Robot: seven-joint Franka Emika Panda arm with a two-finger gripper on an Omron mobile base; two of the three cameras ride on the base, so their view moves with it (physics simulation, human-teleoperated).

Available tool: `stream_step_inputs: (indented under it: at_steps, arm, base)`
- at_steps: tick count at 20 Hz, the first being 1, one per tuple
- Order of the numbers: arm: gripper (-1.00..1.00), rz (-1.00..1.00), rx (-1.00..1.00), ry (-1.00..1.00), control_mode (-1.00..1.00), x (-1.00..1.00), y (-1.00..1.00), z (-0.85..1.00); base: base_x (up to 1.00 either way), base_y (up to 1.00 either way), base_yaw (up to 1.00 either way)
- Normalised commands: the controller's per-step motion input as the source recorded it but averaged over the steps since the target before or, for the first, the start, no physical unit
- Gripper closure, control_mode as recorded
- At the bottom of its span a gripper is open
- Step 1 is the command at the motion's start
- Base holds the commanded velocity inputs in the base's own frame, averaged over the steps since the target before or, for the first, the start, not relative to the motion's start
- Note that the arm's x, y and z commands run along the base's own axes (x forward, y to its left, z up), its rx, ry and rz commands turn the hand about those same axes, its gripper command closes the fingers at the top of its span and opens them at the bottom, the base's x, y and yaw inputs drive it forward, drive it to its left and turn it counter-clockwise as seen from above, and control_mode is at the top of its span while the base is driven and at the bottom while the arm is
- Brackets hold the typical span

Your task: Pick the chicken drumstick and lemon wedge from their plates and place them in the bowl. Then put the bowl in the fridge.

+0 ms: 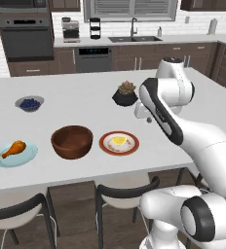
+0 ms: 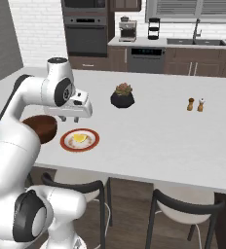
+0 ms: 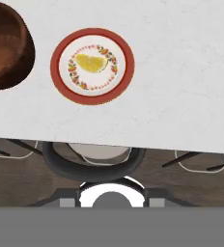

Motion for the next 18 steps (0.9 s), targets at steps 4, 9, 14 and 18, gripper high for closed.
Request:
stream_step_inputs:
  at_steps: [4, 9, 14, 18]
  arm:
    - [-1.00, 0.00, -0.05, 0.00, -1.00, -0.07, 0.00, -0.06]
    - [-1.00, 0.20, -0.15, 0.02, -1.00, -0.21, 0.14, -0.38]
    - [-1.00, 0.49, -0.10, 0.14, -1.00, 0.12, 0.28, -0.36]
    - [-1.00, 0.58, -0.02, 0.12, -1.00, 0.21, 0.16, -0.13]
  base:
    - [0.00, 0.00, 0.00]
    - [0.00, 0.00, 0.00]
    - [0.00, 0.00, 0.00]
    - [0.00, 0.00, 0.00]
